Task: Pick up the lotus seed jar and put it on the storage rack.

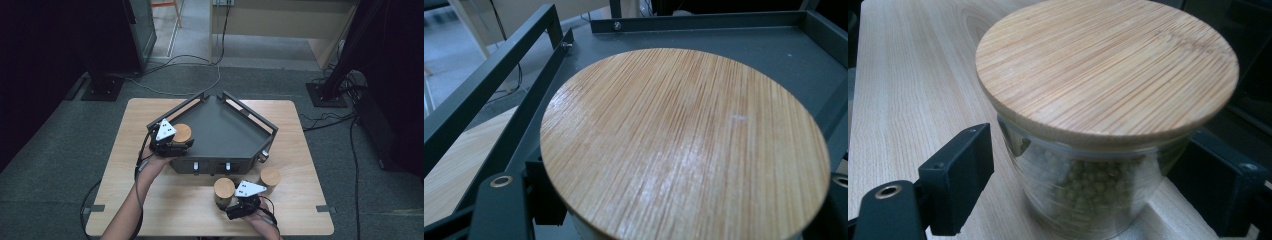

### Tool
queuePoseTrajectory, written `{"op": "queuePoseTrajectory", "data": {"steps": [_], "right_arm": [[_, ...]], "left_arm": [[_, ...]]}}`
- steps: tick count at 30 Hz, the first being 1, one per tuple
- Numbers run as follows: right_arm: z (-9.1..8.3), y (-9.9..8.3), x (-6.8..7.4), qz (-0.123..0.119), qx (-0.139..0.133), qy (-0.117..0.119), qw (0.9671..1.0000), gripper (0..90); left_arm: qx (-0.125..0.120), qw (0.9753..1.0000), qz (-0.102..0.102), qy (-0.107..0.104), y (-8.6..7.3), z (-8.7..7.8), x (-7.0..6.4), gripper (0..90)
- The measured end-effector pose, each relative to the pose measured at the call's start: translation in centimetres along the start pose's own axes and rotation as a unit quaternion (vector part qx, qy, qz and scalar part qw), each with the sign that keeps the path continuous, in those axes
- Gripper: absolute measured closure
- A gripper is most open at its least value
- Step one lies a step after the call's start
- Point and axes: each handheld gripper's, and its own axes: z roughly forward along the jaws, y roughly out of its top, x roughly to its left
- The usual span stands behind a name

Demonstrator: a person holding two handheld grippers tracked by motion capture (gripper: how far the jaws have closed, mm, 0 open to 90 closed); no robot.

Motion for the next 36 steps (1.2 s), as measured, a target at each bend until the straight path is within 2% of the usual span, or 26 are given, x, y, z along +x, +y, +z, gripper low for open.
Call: {"op": "queuePoseTrajectory", "data": {"steps": [11,19,26,36], "right_arm": [[0.01,0.01,0.01,0.0,0.0,0.0,1.0,13.2],[0.02,0.03,0.01,0.0,0.001,-0.001,1.0,13.2],[0.03,0.06,0.03,-0.001,0.002,-0.001,1.0,13.2],[0.04,0.06,0.02,-0.001,0.002,0.0,1.0,13.2]], "left_arm": [[-0.004,0.9998,-0.018,-0.009,-0.35,0.24,0.47,24.8],[0.001,0.9998,-0.018,-0.008,-0.14,0.16,0.42,24.7],[0.0,0.9995,-0.029,-0.013,-0.11,0.11,0.58,22.4],[0.003,0.9997,-0.02,-0.011,-0.07,-0.11,0.41,18.6]]}}
